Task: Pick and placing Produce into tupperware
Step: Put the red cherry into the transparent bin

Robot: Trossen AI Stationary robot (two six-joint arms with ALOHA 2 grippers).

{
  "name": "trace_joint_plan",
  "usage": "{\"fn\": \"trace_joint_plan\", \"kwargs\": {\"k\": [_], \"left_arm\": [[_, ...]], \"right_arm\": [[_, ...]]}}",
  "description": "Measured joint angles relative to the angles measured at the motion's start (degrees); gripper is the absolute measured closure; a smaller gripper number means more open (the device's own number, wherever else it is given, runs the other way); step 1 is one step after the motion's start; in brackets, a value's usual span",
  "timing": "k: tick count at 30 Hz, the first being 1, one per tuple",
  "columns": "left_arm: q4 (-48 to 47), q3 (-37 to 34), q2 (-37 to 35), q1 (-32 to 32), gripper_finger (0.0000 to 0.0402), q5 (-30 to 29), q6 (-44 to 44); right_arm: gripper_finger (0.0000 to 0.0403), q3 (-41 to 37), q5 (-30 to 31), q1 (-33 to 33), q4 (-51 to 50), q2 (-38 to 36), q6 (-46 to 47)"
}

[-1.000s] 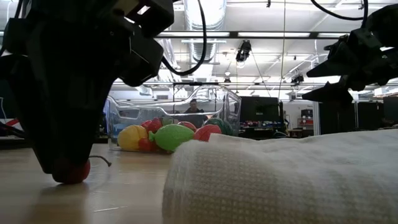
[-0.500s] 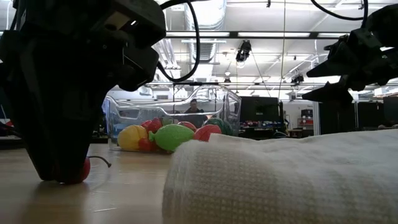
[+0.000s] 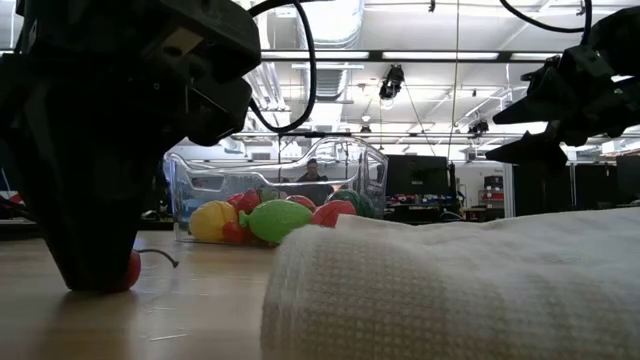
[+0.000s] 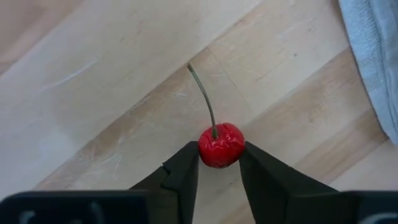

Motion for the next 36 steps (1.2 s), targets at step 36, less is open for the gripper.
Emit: {"fn": "trace_joint_plan", "kwargs": {"k": [36], "left_arm": [[-1.85, 2.99, -12.13, 23.9, 0.0268, -24.26, 21.07]], "right_arm": [[0.0074, 0.0, 0.01, 0.0, 0.0, 0.0, 0.0]]}}
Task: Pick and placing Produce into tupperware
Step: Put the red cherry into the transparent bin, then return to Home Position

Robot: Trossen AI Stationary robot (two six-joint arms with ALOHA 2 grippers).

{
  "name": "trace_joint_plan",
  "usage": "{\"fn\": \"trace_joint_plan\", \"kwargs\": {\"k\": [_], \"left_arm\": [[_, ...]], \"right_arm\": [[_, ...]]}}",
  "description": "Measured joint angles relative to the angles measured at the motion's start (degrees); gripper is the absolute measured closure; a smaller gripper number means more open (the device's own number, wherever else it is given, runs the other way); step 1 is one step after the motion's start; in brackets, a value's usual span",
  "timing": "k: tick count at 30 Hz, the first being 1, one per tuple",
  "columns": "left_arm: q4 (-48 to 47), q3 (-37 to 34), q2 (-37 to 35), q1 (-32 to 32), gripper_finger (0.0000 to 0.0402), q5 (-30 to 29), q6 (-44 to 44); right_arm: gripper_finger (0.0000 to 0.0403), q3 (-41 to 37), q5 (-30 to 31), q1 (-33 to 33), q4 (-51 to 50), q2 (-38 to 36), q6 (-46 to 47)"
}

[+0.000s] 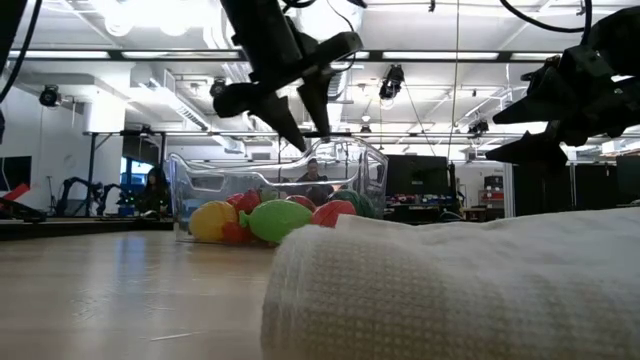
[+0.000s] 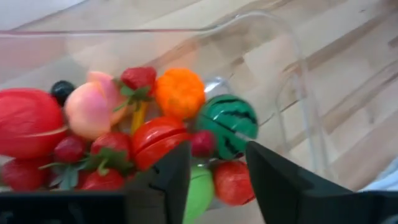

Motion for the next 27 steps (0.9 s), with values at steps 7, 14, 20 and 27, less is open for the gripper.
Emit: {"fn": "trace_joint_plan", "kwargs": {"k": [7, 14, 20, 27], "left_arm": [[4.37, -0.01, 0.0, 1.53, 0.0161, 2.41, -0.02], [7.25, 1.03, -0.65, 1.56, 0.0115, 4.66, -2.58], [16.76, 1.44, -4.56, -1.74, 0.0114, 15.48, 1.66], [17.01, -2.35, -13.31, -4.87, 0.0114, 6.29, 7.67]], "right_arm": [[0.0074, 0.0, 0.0, 0.02, 0.0, 0.0, 0.0], [0.0074, 0.0, -0.01, 0.0, 0.0, 0.0, 0.0], [0.0074, 0.0, -0.02, 0.0, 0.0, 0.0, 0.0], [0.0074, -0.01, -0.01, 0.0, 0.0, 0.0, 0.0]]}}
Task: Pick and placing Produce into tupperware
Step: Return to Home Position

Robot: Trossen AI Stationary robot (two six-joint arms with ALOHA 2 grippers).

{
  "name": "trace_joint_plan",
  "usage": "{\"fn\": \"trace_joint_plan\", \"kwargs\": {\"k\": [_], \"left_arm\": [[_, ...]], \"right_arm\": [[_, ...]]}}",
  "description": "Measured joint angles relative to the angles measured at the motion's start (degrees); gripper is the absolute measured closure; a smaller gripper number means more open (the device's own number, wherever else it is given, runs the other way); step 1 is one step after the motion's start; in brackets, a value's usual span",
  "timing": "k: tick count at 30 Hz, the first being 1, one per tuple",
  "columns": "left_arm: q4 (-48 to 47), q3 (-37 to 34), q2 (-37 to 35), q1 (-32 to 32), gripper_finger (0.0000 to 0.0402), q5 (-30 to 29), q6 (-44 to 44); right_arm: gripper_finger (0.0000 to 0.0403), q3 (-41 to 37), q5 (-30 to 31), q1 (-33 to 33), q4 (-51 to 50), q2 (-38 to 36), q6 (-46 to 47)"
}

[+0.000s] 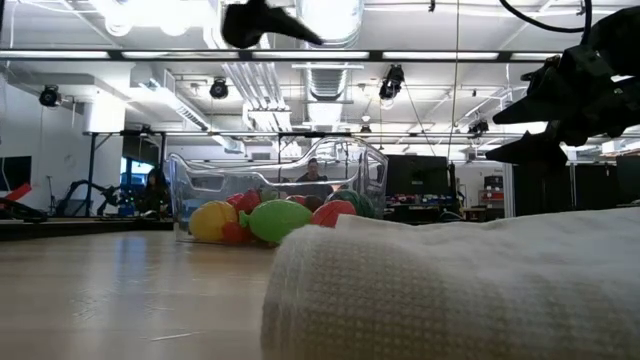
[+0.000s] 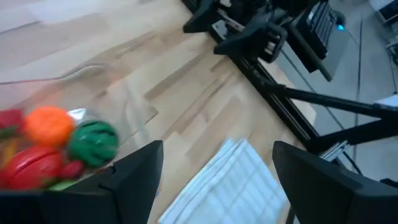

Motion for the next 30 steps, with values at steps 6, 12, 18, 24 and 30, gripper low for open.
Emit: {"fn": "trace_joint_plan", "kwargs": {"k": [6, 12, 18, 24, 30], "left_arm": [[7.59, -16.3, -12.5, 0.12, 0.0114, -1.27, 1.6], [38.47, -40.05, -27.75, 0.11, 0.0113, -0.38, 13.61], [53.81, -57.76, -42.61, 0.13, 0.0113, -0.01, 20.38], [51.97, -65.35, -55.89, 0.13, 0.0113, 1.7, 25.17], [33.06, -67.52, -67.35, 0.13, 0.0113, 4.57, 22.45]], "right_arm": [[0.0074, 0.01, -0.01, 0.02, 0.0, 0.0, 0.0], [0.0074, 0.01, -0.01, 0.0, 0.0, 0.0, 0.0], [0.0074, 0.01, 0.01, 0.02, 0.0, 0.0, 0.0], [0.0074, 0.01, 0.0, 0.02, 0.0, 0.0, 0.0], [0.0074, 0.01, -0.01, 0.0, 0.0, 0.0, 0.02]]}}
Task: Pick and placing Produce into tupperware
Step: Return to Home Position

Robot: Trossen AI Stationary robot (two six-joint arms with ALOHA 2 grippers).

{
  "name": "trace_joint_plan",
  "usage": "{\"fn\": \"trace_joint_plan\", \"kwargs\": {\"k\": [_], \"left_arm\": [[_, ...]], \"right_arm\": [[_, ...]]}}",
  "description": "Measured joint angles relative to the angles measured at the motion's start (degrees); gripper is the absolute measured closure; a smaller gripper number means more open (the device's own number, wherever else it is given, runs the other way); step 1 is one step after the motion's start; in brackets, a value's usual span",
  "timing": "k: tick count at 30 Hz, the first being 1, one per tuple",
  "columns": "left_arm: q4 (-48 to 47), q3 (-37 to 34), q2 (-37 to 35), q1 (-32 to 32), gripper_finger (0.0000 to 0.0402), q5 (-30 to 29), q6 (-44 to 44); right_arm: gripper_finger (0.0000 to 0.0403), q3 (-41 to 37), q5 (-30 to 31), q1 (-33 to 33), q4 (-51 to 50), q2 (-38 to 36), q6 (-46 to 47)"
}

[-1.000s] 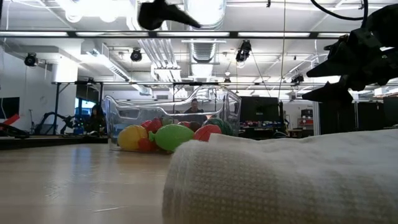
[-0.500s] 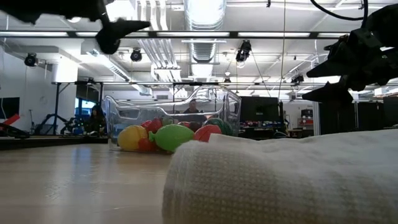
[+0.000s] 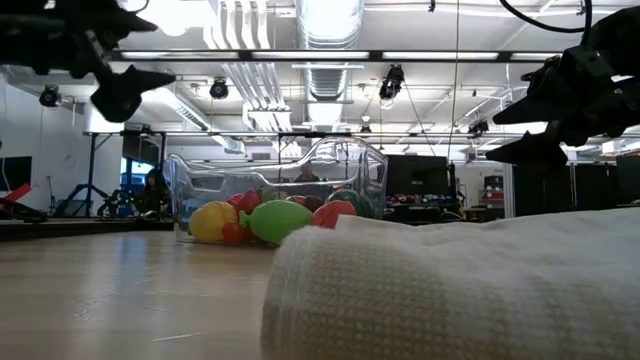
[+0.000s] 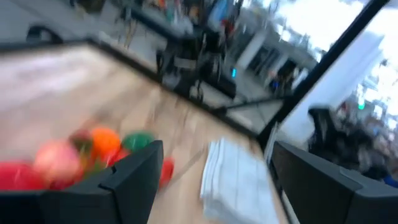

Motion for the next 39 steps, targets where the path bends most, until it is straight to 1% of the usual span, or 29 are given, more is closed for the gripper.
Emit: {"fn": "trace_joint_plan", "kwargs": {"k": [3, 5, 9, 12, 14, 18, 20, 24, 29, 33, 39], "left_arm": [[-8.26, -0.16, -5.19, 0.0, 0.0113, 2.14, -0.02], [-11.7, -0.16, -9.79, 0.0, 0.0113, 2.4, 0.98], [-16.65, -0.48, -16.61, 0.0, 0.0113, 2.16, 2.8], [-21.77, -0.7, -20.31, 0.0, 0.0113, 1.86, 3.12], [-25.06, -0.97, -19.84, 0.0, 0.0113, 0.82, 3.01], [-26.69, -1.13, -17.85, 0.0, 0.0113, 0.42, 2.88], [-29.17, -1.99, -17.38, 0.0, 0.0113, 0.43, 2.9], [-28.42, -3.34, -16.19, 0.0, 0.0113, -1.15, 2.92], [-27.81, -5.92, -15.43, 0.0, 0.0114, -1.08, 2.9], [-27.12, -5.93, -13.58, 0.0, 0.0114, -1.1, 2.9], [-26.49, -6.08, -13.13, 0.0, 0.0114, -1.09, 2.9]], "right_arm": [[0.0074, -0.02, -0.01, 0.0, 0.02, 0.0, -0.02], [0.0074, 0.0, 0.01, 0.0, 0.0, 0.0, -0.02], [0.0074, 0.0, -0.01, 0.01, 0.02, 0.0, -0.02], [0.0074, 0.0, 0.0, 0.02, 0.0, 0.0, -0.02], [0.0074, 0.0, -0.01, 0.0, 0.02, 0.02, -0.02], [0.0074, 0.0, -0.01, 0.02, 0.0, 0.0, -0.02], [0.0074, 0.0, 0.02, 0.02, 0.0, -0.04, -0.02], [0.0074, 0.0, -0.01, 0.0, 0.02, -0.03, -0.02], [0.0074, 0.0, 0.01, 0.0, 0.04, 0.0, -0.02], [0.0074, -0.02, -0.01, 0.0, 0.04, 0.0, -0.02], [0.0074, 0.0, 0.01, 0.01, 0.02, 0.0, -0.02]]}}
